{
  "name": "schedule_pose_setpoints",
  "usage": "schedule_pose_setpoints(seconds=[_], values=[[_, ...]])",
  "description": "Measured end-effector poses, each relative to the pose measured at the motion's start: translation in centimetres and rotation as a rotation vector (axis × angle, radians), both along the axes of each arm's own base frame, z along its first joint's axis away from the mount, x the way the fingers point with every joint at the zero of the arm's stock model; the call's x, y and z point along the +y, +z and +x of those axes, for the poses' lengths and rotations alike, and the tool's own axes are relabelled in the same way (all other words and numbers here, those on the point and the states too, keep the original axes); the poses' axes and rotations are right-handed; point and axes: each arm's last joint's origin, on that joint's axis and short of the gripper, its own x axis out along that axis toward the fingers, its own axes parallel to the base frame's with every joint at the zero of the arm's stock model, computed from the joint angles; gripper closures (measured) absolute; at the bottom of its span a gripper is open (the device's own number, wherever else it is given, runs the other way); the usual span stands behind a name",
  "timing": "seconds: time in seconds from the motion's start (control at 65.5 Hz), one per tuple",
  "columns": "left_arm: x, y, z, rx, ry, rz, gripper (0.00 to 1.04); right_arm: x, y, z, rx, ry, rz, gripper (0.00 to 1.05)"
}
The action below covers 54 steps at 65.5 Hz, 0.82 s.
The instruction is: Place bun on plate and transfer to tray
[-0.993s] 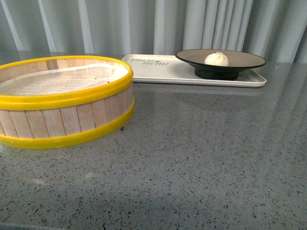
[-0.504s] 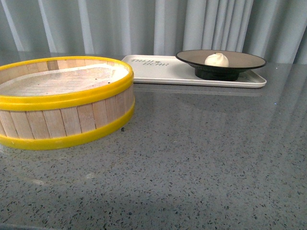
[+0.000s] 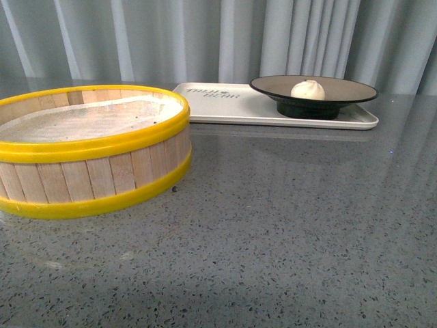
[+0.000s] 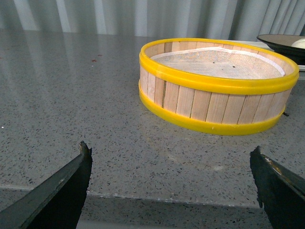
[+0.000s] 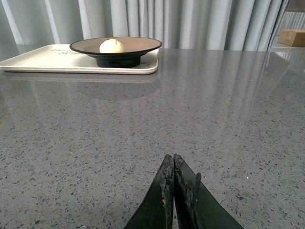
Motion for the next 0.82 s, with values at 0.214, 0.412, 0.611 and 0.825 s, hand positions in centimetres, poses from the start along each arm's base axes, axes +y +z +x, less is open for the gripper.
schedule_pose_setpoints(seconds=[0.214,0.412,0.611,0.825], values=[[0.0,0.0,0.0,0.0,0.0,0.0,0.07,0.0,0.0,0.0,0.0,0.0,0.0,0.76],[0.0,0.0,0.0,0.0,0.0,0.0,0.07,0.0,0.0,0.0,0.0,0.0,0.0,0.4],[0.0,0.0,0.0,0.0,0.0,0.0,0.07,0.0,0.0,0.0,0.0,0.0,0.001,0.07],[0.0,0.0,0.0,0.0,0.0,0.0,0.07,0.0,0.0,0.0,0.0,0.0,0.0,0.08]])
